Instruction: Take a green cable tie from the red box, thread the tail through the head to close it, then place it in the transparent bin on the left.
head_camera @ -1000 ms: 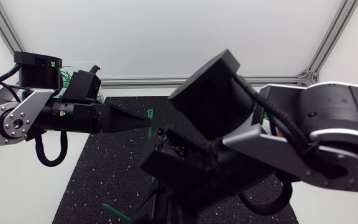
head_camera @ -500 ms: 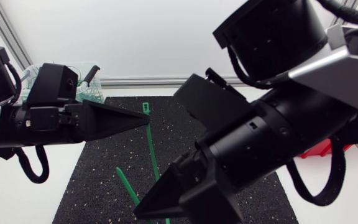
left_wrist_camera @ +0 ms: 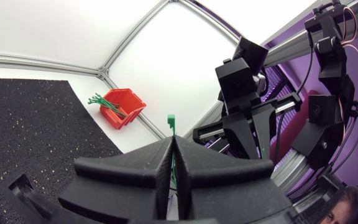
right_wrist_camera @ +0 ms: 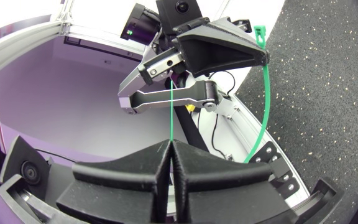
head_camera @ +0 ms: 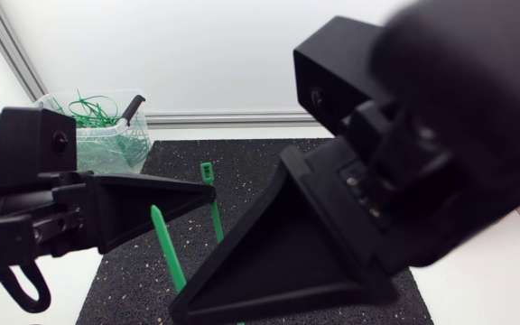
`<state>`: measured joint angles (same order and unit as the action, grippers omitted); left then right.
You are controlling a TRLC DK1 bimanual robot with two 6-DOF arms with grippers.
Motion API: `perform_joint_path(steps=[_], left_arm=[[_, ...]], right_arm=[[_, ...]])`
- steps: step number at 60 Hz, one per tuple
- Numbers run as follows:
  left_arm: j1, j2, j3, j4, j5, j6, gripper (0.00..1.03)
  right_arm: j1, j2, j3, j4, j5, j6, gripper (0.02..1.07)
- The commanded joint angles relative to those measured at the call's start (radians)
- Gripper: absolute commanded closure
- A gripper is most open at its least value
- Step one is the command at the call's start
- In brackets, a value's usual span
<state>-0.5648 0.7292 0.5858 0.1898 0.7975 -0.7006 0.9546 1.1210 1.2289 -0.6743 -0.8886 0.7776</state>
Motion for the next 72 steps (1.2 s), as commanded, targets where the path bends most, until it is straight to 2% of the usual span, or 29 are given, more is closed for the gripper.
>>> perform_joint_path(steps=[1, 19, 23, 36, 56, 72], left_arm=[[-0.029, -0.036, -0.026, -0.004, -0.032, -0.025, 1.0], [-0.079, -0.067, -0.015, -0.01, -0.132, -0.011, 1.0], [-0.115, -0.065, -0.015, -0.01, -0.182, 0.007, 1.0], [-0.155, -0.062, -0.011, -0.01, -0.248, 0.024, 1.0], [-0.162, -0.063, -0.015, 0.003, -0.27, 0.027, 1.0], [-0.167, -0.068, -0.015, 0.008, -0.288, 0.039, 1.0]], right_arm=[[-0.022, 0.0, 0.027, -0.011, -0.03, 0.08, 1.02], [-0.073, 0.005, 0.06, -0.021, -0.095, 0.206, 1.02], [-0.074, 0.007, 0.066, -0.022, -0.095, 0.219, 1.02], [-0.117, 0.019, 0.116, -0.045, -0.096, 0.27, 1.02], [-0.137, 0.071, 0.156, -0.105, -0.11, 0.279, 1.02], [-0.166, 0.043, 0.116, -0.08, -0.115, 0.384, 1.02]])
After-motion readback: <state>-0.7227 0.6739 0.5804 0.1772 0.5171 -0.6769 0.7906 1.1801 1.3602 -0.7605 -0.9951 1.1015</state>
